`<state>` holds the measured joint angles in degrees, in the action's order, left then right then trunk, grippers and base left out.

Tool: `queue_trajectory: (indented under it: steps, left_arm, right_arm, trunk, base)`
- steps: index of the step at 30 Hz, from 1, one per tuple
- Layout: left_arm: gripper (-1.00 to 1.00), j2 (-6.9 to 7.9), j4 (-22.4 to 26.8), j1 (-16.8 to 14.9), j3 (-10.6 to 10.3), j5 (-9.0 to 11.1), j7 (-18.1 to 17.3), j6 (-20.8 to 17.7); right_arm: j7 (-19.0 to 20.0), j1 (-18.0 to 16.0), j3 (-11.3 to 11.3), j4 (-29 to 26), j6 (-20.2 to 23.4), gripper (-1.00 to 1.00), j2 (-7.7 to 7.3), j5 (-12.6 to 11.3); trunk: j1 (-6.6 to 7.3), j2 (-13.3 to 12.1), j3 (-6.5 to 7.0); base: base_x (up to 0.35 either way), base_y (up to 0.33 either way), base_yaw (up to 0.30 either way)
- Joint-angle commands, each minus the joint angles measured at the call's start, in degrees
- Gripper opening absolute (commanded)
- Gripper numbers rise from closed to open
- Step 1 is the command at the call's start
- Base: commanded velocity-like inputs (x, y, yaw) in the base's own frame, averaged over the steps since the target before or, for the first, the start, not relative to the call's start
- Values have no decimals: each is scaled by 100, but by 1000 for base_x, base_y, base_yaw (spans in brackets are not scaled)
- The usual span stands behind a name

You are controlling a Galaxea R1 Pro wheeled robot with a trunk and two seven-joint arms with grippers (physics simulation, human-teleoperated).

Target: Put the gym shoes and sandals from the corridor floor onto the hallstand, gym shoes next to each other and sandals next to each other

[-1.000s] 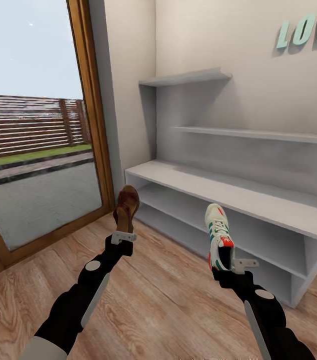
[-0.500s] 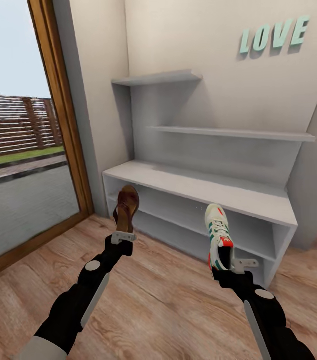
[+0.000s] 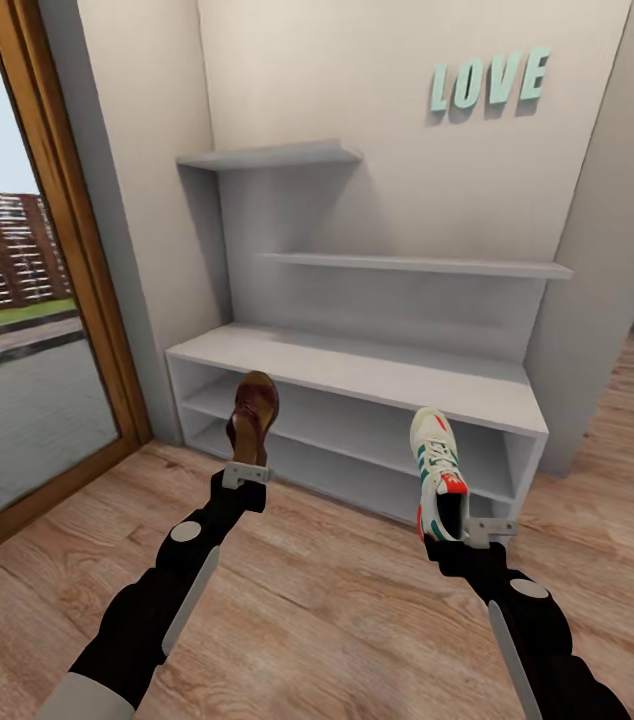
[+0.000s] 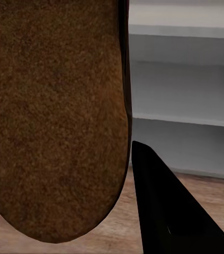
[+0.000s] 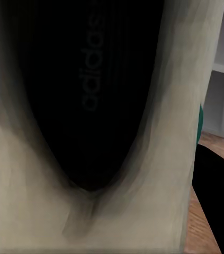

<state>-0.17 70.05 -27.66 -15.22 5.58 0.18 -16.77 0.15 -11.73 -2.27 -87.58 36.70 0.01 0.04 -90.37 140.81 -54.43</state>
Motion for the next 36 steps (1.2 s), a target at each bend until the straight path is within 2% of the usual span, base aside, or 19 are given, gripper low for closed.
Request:
queue_trajectory:
  steps: [1, 16, 23, 36]
  left_arm:
    - [-100, 0, 8, -1, 1, 40, -10, -37]
    - [-100, 2, 8, -2, 1, 40, -10, -39]
    - [-100, 0, 8, 0, 1, 40, -10, -46]
    - [-100, 2, 0, -3, 2, 40, -13, -46]
  right_arm:
    - [2, -4, -1, -6, 30, -100, 0, -2]
    - [-6, -2, -1, -13, 30, -100, -1, 15]
    - [-7, -4, 2, -14, 30, -100, 0, 17]
    - [-7, -5, 7, -14, 30, -100, -1, 22]
  trunk:
    - [1, 3, -6]
    - [1, 3, -6]
    - [1, 3, -6]
    - [1, 3, -6]
  base:
    - [5, 14, -41]
    - [1, 25, -23]
    - [9, 267, -247]
    - [93, 310, -18]
